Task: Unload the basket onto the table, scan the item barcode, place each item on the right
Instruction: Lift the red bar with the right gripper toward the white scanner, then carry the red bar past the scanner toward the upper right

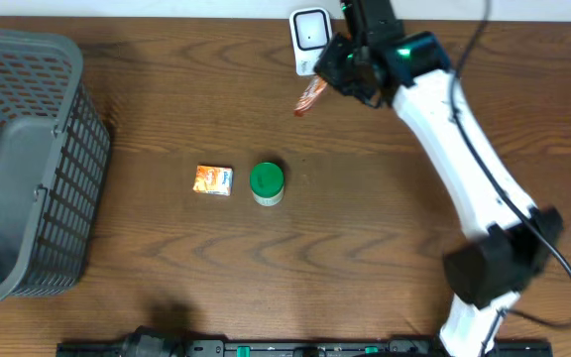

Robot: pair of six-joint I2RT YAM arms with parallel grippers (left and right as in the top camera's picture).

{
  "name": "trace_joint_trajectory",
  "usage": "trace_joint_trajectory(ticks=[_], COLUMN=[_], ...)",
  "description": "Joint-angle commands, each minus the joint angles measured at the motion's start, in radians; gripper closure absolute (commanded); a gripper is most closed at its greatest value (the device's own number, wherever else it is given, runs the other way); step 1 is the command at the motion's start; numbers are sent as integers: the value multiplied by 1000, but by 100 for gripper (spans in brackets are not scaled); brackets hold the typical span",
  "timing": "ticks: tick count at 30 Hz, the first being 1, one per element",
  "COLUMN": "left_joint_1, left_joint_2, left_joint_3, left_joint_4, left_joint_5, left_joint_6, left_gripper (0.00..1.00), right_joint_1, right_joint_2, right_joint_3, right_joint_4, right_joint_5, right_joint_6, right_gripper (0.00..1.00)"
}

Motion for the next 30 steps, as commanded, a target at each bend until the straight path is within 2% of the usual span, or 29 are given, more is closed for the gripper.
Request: trace_joint_trajectory(ticks=[1, 6, 9, 12, 15, 18, 21, 23, 28, 30], left_joint_1=[0, 0, 0, 0, 0, 0, 0, 0, 0, 0], left_joint_2=[-8, -8, -8, -8, -8, -8, -8, -8, -8, -8], left_joint_3=[-1, -1, -1, -1, -1, -1, -1, -1, -1, -1], left_joint_4=[4, 4, 4, 4, 4, 4, 4, 4, 4, 4], left_joint_5=[-6, -6, -6, -6, -6, -6, -6, -6, -6, -6], left_joint_6=[18, 18, 18, 18, 18, 18, 18, 18, 18, 18], left_gripper=[2, 2, 2, 2, 2, 2, 2, 2, 2, 2], right_joint_1=[3, -5, -22, -48, -92, -164, -219, -234, -232, -232], right_joint_2=[-148, -278, -364, -462, -534, -550, -509, -456, -308, -243], right_joint_3=[-3, -52, -138, -303, -504, -735, -919, -1017, -1092, -1092], right_joint_4=[-8, 4, 93, 315, 595, 940, 1254, 1493, 1866, 1980], right_joint_5=[129, 123, 61, -98, -311, -470, -486, -477, -621, -628], right_joint_6=[-35, -121, -204, -370, -461, -380, -221, -210, -161, -61], right_gripper=[99, 99, 99, 99, 99, 99, 99, 99, 99, 99])
